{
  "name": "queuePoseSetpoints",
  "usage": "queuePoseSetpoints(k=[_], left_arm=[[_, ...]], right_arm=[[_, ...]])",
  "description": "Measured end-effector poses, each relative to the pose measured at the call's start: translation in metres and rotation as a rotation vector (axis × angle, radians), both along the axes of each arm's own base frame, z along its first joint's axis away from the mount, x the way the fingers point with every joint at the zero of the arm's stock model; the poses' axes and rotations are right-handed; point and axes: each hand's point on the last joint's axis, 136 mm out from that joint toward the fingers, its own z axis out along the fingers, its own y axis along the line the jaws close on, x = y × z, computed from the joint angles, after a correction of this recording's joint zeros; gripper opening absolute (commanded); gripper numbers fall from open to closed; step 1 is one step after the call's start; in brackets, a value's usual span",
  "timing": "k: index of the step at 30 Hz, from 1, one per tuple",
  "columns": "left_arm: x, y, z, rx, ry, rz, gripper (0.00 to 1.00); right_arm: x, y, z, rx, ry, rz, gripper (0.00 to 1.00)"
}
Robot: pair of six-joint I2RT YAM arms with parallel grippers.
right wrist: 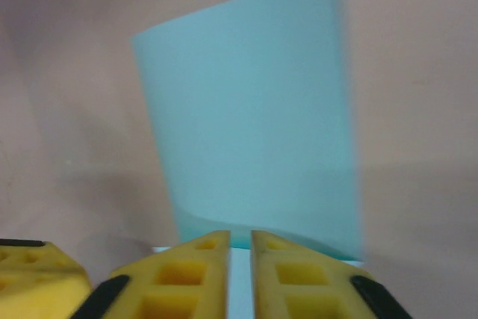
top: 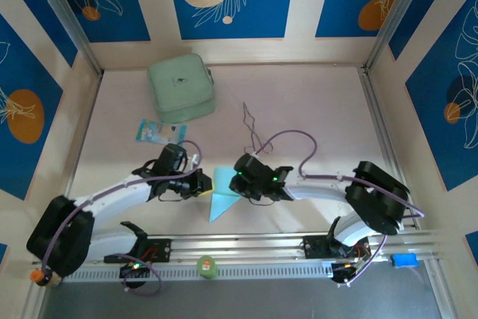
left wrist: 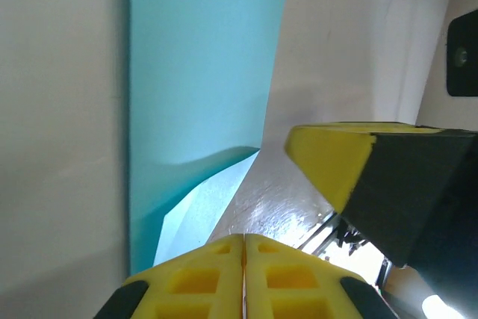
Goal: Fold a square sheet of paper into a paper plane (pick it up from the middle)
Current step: Rotate the paper at the bottom-center of the table, then perform the fifth fold on the wing at the bottom-center of the table.
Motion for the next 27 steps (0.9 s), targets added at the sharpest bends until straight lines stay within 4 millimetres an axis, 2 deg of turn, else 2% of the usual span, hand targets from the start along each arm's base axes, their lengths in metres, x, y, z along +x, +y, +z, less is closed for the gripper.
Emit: queuePoseSetpoints(k=[3,4,6,11,18,22,27], left_arm=[[-0.003,-0.01,-0.012,0.031,0.025,-0.022,0.04],[-0.002,-0.011,-0.016,0.045,0.029,-0.02,0.03],[0.001,-0.009,-0.021,0.078,0.029,-0.008,0.03],[0.011,-0.005,-0.031,0.149,0.013,0.009,0.03],[0.006,0.001,-0.055,0.19,0.052,0.007,0.02],[0.009,-0.003,-0.056,0.159,0.024,0.005,0.02],[0.011,-0.01,-0.056,0.11,0.0,-0.001,0.01]], right_arm=[[-0.011,-0.025,-0.009,0.002,0.003,0.032,0.33],[-0.013,-0.029,-0.011,0.015,0.007,0.043,0.37],[-0.015,-0.033,-0.013,0.038,0.008,0.064,0.4],[-0.012,-0.024,-0.004,0.096,-0.011,0.121,0.43],[-0.007,-0.006,-0.001,0.135,0.002,0.174,0.44],[-0.011,-0.001,-0.006,0.137,0.037,0.192,0.46],[-0.019,-0.006,-0.013,0.109,0.082,0.18,0.47]])
